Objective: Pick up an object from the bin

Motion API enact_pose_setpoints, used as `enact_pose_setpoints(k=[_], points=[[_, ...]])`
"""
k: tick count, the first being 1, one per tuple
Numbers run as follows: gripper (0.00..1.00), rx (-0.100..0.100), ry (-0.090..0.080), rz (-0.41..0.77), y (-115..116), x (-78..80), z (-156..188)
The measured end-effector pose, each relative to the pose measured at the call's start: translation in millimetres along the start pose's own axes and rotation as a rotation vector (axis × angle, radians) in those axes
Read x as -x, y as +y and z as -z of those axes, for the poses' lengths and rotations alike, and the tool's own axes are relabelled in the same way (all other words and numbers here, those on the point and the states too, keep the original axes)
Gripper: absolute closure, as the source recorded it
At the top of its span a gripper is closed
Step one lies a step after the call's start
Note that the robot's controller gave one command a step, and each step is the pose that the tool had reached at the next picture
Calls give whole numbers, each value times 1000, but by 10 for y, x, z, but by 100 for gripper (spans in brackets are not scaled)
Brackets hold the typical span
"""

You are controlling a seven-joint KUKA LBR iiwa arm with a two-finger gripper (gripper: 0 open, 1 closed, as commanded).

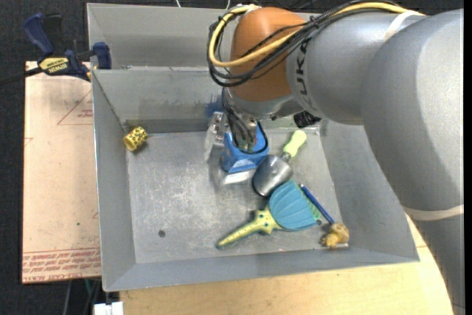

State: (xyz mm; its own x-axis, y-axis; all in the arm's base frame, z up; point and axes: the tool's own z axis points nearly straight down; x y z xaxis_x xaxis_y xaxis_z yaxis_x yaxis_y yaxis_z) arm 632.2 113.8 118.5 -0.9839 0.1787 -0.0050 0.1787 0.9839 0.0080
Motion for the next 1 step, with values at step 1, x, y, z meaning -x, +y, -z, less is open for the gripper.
enact_pose_setpoints(k=[1], points=[[100,3,-7,0,10,21,366]])
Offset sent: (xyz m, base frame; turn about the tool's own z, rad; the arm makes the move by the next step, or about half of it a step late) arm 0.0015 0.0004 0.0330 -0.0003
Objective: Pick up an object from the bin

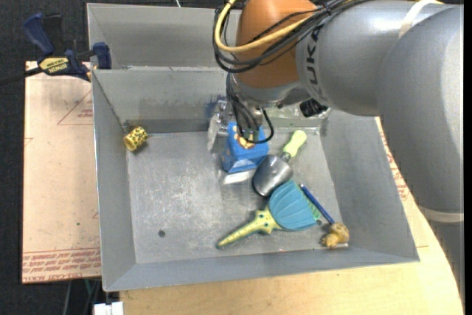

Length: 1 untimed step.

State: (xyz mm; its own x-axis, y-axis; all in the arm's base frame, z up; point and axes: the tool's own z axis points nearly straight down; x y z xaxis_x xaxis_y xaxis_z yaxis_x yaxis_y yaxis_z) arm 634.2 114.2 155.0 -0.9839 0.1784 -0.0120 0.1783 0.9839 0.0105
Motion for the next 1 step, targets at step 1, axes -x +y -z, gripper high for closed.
enact_pose_setpoints(k=[1], points=[[100,0,1,0,2,1,218]])
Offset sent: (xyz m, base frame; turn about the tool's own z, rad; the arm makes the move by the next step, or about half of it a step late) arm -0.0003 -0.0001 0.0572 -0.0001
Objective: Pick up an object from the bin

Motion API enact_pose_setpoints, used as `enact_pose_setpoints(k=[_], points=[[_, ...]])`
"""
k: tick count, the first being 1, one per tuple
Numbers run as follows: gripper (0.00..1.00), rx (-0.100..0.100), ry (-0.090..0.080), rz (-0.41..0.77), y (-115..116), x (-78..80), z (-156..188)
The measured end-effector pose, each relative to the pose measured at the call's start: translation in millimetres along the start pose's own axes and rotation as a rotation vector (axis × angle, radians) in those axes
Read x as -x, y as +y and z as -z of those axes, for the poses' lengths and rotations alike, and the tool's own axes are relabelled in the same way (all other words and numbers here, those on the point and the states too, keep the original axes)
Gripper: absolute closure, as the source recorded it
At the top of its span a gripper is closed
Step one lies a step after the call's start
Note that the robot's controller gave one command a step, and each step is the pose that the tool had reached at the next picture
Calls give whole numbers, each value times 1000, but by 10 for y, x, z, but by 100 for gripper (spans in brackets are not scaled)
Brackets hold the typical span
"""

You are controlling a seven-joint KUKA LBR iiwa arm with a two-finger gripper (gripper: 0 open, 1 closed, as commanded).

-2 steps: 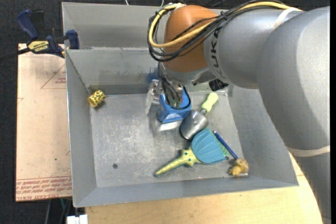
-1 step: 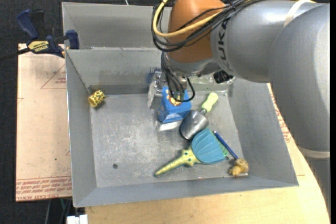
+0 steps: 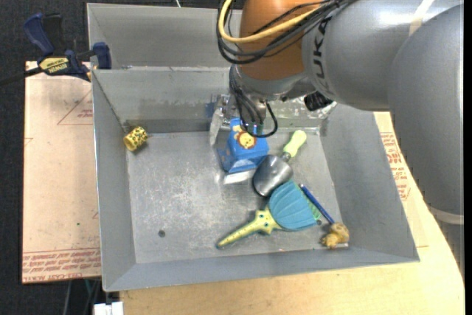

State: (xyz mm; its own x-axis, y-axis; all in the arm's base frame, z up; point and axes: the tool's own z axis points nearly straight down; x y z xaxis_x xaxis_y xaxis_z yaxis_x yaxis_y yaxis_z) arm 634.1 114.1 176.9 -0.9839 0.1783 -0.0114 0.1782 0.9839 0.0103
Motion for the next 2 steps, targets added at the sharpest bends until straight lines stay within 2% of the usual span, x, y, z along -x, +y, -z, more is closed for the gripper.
enact_pose_setpoints(k=[1,2], points=[[100,2,-2,0,6,6,259],[100,3,-4,0,12,12,378]])
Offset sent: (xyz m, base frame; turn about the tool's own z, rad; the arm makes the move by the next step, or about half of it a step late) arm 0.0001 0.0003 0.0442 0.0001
